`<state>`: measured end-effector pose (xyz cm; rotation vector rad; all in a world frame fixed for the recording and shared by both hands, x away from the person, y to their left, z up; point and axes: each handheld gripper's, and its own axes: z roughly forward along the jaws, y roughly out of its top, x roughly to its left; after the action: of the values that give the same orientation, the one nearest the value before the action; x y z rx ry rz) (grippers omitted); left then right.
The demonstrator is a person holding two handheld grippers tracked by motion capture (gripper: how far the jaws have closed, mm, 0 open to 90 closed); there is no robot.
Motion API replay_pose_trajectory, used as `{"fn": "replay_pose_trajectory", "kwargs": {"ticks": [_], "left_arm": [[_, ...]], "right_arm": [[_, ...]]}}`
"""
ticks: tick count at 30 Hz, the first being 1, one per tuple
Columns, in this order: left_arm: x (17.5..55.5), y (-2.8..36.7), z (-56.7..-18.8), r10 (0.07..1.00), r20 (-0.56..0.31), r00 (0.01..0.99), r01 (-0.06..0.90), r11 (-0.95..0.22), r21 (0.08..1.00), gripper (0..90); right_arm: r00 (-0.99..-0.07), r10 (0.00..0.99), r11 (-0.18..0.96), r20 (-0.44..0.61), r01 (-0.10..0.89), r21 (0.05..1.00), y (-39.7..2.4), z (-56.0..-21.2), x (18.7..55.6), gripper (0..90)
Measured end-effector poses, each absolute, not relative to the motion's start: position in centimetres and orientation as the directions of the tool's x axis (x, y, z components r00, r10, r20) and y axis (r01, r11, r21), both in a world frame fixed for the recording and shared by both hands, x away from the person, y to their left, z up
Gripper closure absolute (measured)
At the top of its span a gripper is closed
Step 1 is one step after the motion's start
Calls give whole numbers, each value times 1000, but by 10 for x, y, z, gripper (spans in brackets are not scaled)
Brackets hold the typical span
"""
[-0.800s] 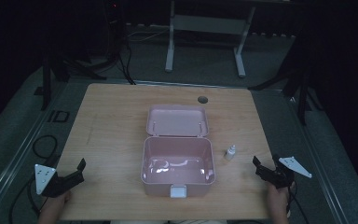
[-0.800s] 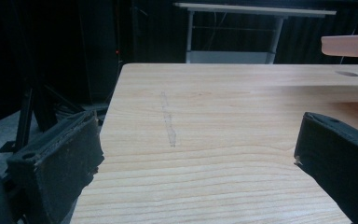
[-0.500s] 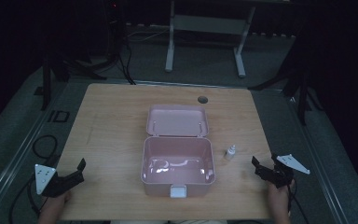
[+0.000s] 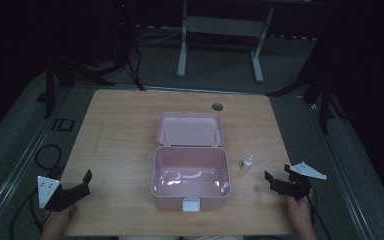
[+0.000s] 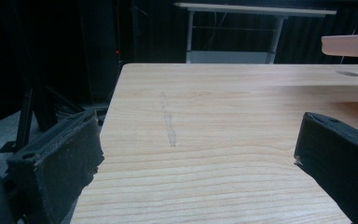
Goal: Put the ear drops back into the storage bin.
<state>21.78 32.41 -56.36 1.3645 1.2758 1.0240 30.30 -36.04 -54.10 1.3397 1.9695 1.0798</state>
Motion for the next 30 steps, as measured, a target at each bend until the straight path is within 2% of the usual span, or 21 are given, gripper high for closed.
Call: {"fn": "replay_pose_trajectory", "kwargs": {"ticks": [1,4,6,10,13,21,26,30], "left_arm": [[218,324,-564,995,-36,98,180,18,984,9],[218,324,-564,995,-36,98,179,18,984,9],[218,324,-564,995,-36,98,179,18,984,9],[218,324,-564,994,-37,100,180,19,983,9],[218,324,-564,994,-37,101,180,18,983,9],[218,324,-564,994,-37,102,180,18,984,9],[218,324,-564,994,-36,102,179,17,984,10],[218,324,-564,994,-35,102,179,16,984,10]], "right_arm": [[-378,926,201,11,517,832,-360,-541,303,136],[-379,925,206,15,536,819,-359,-539,304,133],[-376,926,198,46,583,788,-359,-535,308,133],[-384,917,208,109,691,692,-356,-530,314,132],[-390,916,251,94,740,624,-351,-529,318,129],[-407,910,310,81,796,519,-346,-521,323,124],[-436,898,380,62,838,391,-343,-513,326,115],[-448,893,408,50,850,334,-343,-508,326,115]]}}
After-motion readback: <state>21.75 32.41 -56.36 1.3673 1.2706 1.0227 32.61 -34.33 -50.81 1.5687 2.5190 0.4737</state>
